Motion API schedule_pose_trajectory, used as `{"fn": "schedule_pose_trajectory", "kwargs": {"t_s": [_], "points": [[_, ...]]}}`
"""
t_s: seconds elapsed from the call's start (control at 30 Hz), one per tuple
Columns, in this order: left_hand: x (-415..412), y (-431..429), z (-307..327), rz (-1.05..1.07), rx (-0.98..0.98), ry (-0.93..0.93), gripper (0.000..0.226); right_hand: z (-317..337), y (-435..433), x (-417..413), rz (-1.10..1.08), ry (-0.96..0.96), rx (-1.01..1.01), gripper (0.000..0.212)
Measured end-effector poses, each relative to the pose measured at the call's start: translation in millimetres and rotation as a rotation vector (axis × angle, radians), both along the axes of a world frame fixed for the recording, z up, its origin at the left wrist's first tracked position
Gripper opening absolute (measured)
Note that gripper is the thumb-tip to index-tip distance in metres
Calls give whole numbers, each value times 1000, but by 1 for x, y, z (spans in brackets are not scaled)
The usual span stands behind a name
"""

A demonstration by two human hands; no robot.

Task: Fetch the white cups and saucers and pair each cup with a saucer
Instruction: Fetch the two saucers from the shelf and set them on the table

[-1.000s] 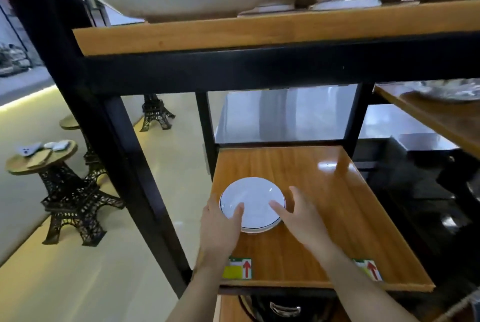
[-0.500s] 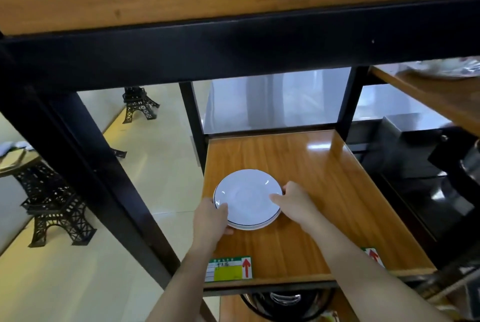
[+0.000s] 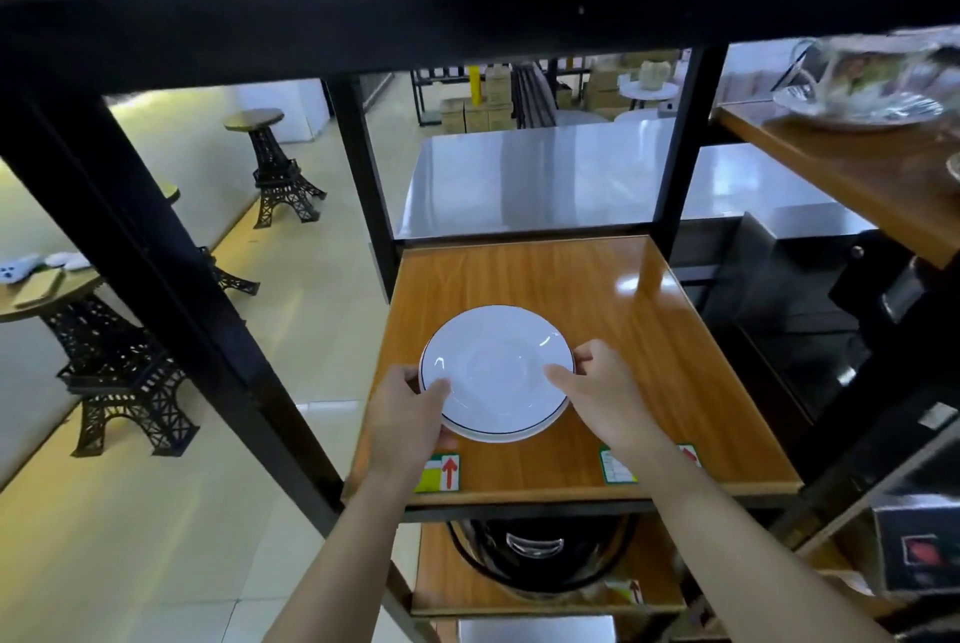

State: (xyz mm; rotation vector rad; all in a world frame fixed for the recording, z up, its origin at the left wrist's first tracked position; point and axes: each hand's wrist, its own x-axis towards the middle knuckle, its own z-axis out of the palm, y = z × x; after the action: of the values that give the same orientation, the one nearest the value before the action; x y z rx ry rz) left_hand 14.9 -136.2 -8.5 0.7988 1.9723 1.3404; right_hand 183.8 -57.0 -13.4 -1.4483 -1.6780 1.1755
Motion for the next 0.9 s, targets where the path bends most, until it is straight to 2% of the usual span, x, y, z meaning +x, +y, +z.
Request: {"fn": "schedule_pose_trajectory", "kwargs": {"t_s": [0.13, 0.2, 0.33, 0.53, 0.77, 0.9], "points": [[21, -17, 0, 3, 44, -38, 7, 2, -21, 21, -28, 101, 11, 16], [44, -41, 4, -86, 41, -28, 6, 0, -55, 48, -125, 128, 0, 15], [56, -55, -2, -155, 60, -8, 6, -9, -78, 66, -173, 123, -25, 21], [116, -105, -6, -405, 44, 41, 7, -22, -168, 134, -433, 160, -14, 19], [240, -151, 2, -750, 21, 54, 6, -19, -272, 253, -759, 255, -4, 24], [340, -181, 4, -953, 60, 96, 9, -10, -339, 341, -931, 297, 13, 13]]}}
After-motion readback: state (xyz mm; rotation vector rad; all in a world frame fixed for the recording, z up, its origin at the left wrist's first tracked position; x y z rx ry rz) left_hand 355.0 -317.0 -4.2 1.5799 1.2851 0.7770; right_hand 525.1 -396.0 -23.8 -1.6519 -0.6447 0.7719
